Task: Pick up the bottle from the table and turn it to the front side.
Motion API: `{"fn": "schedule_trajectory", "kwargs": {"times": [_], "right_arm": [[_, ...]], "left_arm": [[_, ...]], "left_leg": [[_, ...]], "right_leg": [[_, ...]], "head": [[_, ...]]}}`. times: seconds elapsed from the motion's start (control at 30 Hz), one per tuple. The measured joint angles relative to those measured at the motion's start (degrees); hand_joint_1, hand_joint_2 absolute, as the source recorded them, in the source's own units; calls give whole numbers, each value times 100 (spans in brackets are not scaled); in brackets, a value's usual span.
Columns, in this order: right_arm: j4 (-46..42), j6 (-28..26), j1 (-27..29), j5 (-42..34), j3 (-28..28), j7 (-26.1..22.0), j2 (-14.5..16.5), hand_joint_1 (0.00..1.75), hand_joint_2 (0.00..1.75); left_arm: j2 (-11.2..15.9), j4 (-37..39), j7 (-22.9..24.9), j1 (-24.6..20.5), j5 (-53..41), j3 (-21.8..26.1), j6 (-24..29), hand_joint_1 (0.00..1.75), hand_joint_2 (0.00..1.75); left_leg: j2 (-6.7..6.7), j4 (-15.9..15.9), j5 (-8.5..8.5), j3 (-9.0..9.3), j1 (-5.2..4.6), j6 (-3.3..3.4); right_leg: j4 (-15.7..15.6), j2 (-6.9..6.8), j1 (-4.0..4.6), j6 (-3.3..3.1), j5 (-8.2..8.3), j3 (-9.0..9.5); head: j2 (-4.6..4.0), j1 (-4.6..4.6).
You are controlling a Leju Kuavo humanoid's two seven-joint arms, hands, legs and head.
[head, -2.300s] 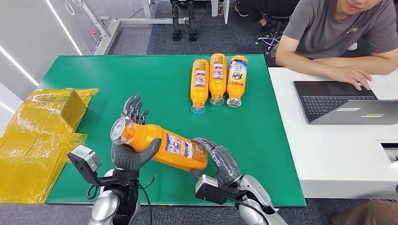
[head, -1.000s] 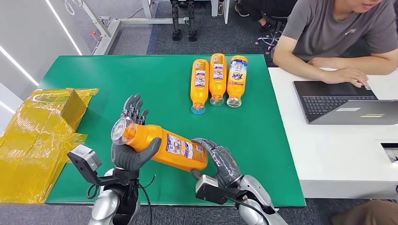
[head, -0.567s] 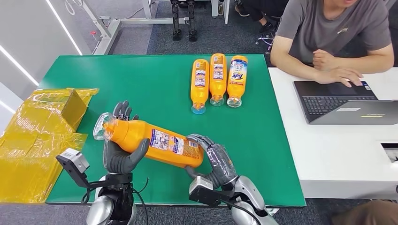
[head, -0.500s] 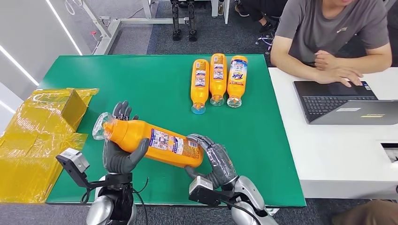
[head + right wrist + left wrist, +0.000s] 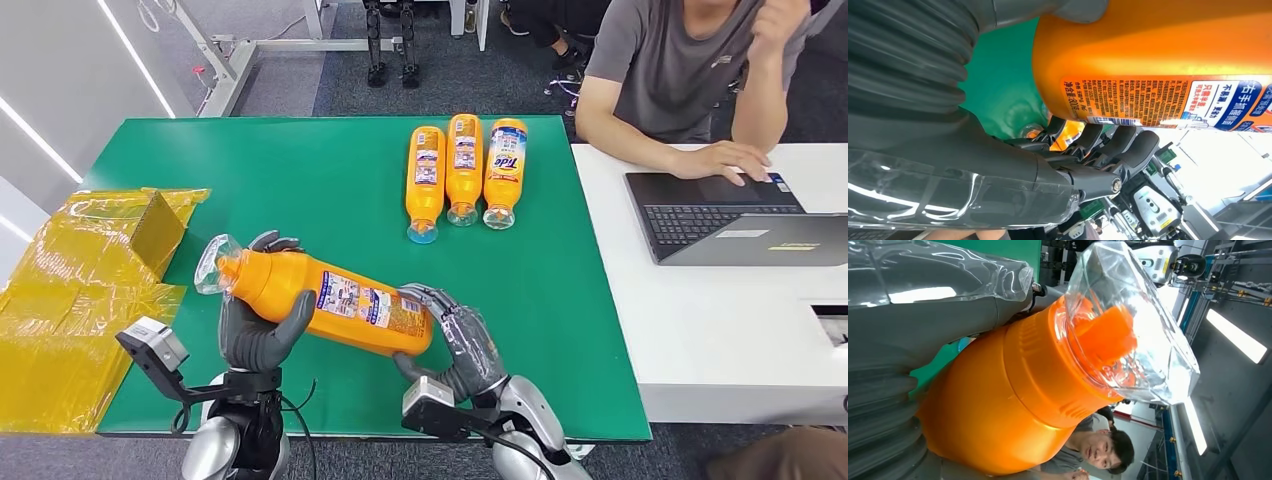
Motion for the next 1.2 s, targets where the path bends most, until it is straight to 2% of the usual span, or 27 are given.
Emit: {"fn": "schedule_trajectory", "kwargs": {"times": [0.6, 0.63, 0.73, 0.77, 0.97, 1.2], "right_arm": [[0, 16, -6, 1, 56, 2, 0, 175, 175], [0, 15, -6, 4, 61, 7, 0, 169, 175], [0, 2, -6, 44, 77, 29, 0, 38, 175], [0, -7, -5, 58, 81, 43, 0, 0, 175], [-10, -98, 3, 66, 88, 150, 19, 0, 175], [-308, -225, 117, -137, 87, 44, 68, 0, 175]], "left_arm": [[-11, -42, -9, -11, 26, 82, -40, 175, 175], [-11, -43, -9, -11, 26, 87, -46, 175, 175], [-11, -45, -8, -14, 26, 96, -64, 175, 175], [-11, -45, -7, -18, 26, 98, -68, 175, 175], [-7, -45, -3, -47, 33, 105, -41, 175, 175], [47, -50, 84, -58, -371, 111, 271, 175, 175]], "left_leg": [[0, 0, 0, 0, 0, 0], [0, 0, 0, 0, 0, 0], [0, 0, 0, 0, 0, 0], [0, 0, 0, 0, 0, 0], [0, 0, 0, 0, 0, 0], [0, 0, 0, 0, 0, 0]], "right_leg": [[0, 0, 0, 0, 0, 0], [0, 0, 0, 0, 0, 0], [0, 0, 0, 0, 0, 0], [0, 0, 0, 0, 0, 0], [0, 0, 0, 0, 0, 0], [0, 0, 0, 0, 0, -1]], "head": [[0, 0], [0, 0], [0, 0], [0, 0], [0, 0], [0, 1]]}}
